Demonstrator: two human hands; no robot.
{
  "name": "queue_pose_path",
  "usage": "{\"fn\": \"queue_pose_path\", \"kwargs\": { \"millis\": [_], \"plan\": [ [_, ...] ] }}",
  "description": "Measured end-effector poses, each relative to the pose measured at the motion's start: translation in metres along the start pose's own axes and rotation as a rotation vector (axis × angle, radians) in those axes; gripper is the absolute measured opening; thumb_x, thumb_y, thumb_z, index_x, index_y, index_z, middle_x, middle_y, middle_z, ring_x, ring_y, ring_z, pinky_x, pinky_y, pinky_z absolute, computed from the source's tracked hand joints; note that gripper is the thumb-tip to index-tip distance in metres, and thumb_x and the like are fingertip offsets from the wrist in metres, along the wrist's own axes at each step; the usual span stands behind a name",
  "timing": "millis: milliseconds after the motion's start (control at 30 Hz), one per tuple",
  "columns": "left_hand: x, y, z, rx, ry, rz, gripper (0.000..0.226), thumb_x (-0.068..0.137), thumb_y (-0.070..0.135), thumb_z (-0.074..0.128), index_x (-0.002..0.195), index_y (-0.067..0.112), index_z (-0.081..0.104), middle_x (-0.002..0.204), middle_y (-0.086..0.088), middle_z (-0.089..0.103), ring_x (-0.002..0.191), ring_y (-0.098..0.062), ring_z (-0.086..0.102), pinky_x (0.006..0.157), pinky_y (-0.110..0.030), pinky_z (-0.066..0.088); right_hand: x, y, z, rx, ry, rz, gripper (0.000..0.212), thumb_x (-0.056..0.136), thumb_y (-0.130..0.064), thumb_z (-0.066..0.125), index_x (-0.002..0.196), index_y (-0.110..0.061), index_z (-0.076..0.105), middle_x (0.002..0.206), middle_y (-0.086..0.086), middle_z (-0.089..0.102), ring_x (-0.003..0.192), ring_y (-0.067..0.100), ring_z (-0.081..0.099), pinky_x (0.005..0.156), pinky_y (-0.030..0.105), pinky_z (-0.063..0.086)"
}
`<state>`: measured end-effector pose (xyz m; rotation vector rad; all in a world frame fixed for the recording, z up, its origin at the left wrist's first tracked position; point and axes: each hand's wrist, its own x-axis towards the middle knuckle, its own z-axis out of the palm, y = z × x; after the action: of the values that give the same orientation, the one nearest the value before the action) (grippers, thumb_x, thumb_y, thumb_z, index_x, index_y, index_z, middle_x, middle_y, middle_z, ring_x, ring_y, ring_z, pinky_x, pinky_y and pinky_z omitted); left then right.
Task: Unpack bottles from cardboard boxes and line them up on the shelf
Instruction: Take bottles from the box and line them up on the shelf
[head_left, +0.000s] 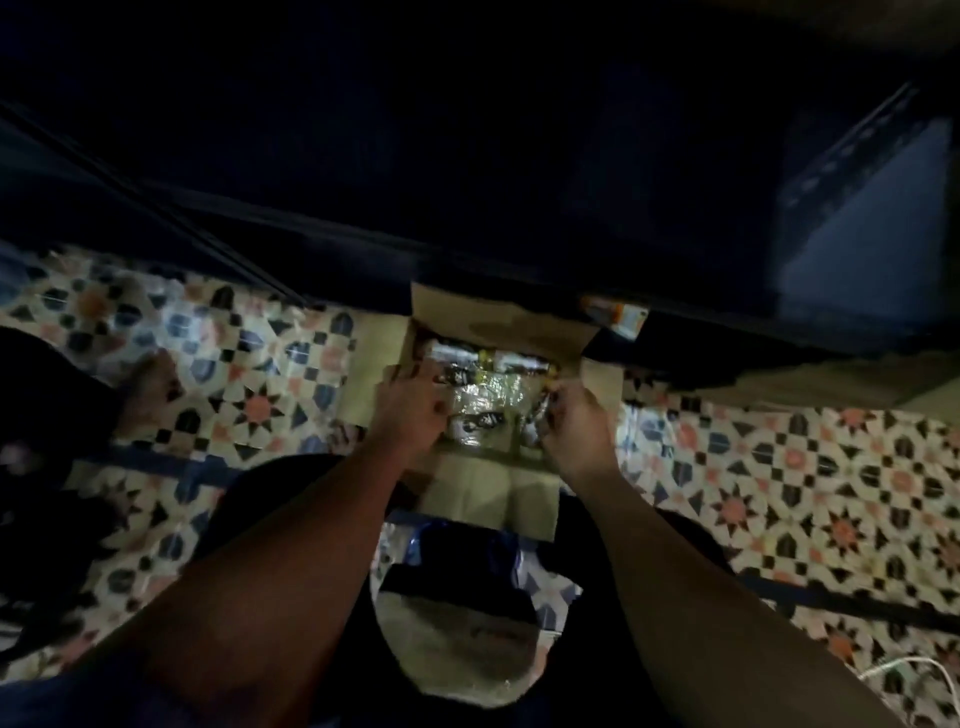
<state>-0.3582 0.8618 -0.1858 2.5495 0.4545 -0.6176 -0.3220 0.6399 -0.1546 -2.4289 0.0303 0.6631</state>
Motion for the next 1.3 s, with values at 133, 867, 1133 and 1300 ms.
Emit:
{"fn": "queue_pose_path", "kwargs": {
  "millis": [133,867,1133,1300],
  "plan": [
    [0.05,-0.043,0.095,0.115,-0.127,-0.036,0.059,0.091,0.028,0.063,0.147,0.021,0.047,0.146,-0.015,0.053,0.134,-0.038,0.047,0.112,-0.042,0.038,0.039,0.08,0.071,-0.084,-0.162,0.155,0.041,0.089,-0.011,0.073,0.124,-0.015,0.052,0.101,0.008,0.066,0.089,0.026,0.065,0.073,0.025,0.046],
    [0.212,-0.131,0.288,0.359,-0.034,0.152,0.075,0.085,0.032,0.067,0.152,0.027,0.033,0.155,0.0,0.037,0.137,-0.028,0.038,0.115,-0.044,0.028,0.188,0.162,0.303,0.438,-0.194,0.755,0.105,0.096,-0.041,0.066,0.158,-0.022,-0.016,0.146,0.022,0.051,0.128,0.038,0.054,0.089,0.029,0.039],
    [0.223,-0.131,0.296,0.417,-0.051,0.054,0.074,0.084,0.042,0.074,0.145,0.026,0.036,0.148,-0.011,0.036,0.134,-0.033,0.037,0.111,-0.047,0.033,0.19,0.172,0.309,0.616,0.04,0.778,0.094,0.081,-0.019,0.084,0.148,-0.014,0.019,0.127,0.012,0.054,0.114,0.03,0.056,0.089,0.026,0.042],
    [0.227,-0.132,0.296,0.415,-0.033,0.066,0.068,0.09,0.044,0.07,0.145,0.023,0.038,0.146,-0.014,0.042,0.132,-0.035,0.042,0.109,-0.046,0.035,0.188,0.177,0.296,0.975,-0.011,0.877,0.038,0.072,0.001,0.076,0.108,0.0,0.063,0.082,0.01,0.066,0.07,0.029,0.067,0.058,0.03,0.052]
  ]
}}
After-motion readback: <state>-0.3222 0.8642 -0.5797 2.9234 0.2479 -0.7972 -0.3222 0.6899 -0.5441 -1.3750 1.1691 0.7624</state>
